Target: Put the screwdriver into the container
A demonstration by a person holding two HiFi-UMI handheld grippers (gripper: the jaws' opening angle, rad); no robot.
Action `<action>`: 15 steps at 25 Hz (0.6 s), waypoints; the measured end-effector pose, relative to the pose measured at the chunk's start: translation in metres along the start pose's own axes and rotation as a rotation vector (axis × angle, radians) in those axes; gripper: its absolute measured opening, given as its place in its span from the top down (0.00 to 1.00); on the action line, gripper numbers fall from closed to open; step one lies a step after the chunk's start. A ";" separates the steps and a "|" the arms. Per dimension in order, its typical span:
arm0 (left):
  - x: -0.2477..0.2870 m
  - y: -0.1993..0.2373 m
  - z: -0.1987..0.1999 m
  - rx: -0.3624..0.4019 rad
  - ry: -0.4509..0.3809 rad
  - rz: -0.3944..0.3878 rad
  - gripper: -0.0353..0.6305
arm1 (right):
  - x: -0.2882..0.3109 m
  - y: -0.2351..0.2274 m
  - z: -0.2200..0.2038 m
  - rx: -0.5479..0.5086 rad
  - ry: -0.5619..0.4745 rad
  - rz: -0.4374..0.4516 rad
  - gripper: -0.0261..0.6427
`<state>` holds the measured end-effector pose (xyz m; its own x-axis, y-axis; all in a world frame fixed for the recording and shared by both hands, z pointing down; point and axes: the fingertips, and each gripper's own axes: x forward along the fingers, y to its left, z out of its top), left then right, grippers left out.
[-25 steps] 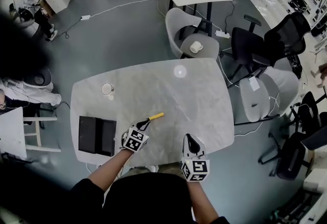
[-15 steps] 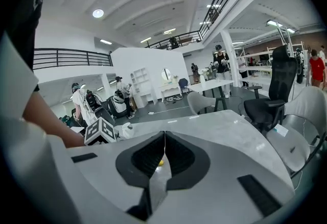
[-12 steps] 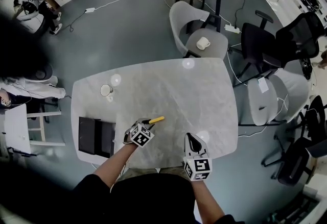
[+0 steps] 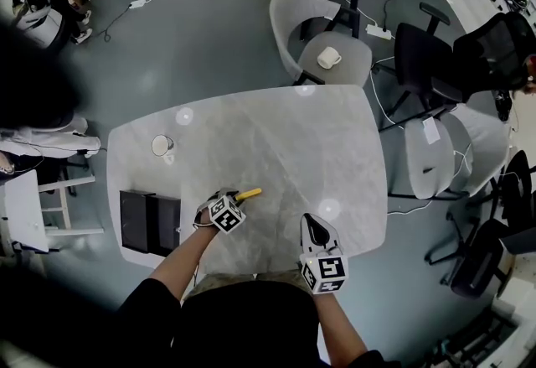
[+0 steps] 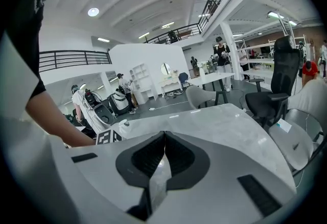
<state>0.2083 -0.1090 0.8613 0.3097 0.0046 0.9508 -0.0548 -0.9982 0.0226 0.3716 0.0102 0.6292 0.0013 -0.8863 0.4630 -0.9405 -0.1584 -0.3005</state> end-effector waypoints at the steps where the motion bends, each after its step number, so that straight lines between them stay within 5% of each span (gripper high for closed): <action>1: 0.004 0.000 -0.001 0.000 0.005 -0.008 0.74 | 0.001 -0.004 0.000 0.004 -0.001 -0.001 0.94; 5: 0.011 -0.001 -0.005 0.007 0.039 -0.036 0.78 | 0.004 -0.014 0.000 0.018 0.003 0.013 0.94; 11: 0.007 -0.008 0.000 0.118 0.066 -0.047 0.82 | 0.007 -0.021 0.002 0.019 0.022 0.015 0.94; 15: -0.009 -0.010 0.008 0.077 0.008 -0.072 0.82 | 0.016 -0.007 0.004 0.010 0.030 0.040 0.94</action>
<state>0.2135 -0.0999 0.8500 0.3030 0.0763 0.9499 0.0406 -0.9969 0.0671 0.3801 -0.0049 0.6352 -0.0470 -0.8786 0.4752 -0.9363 -0.1270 -0.3274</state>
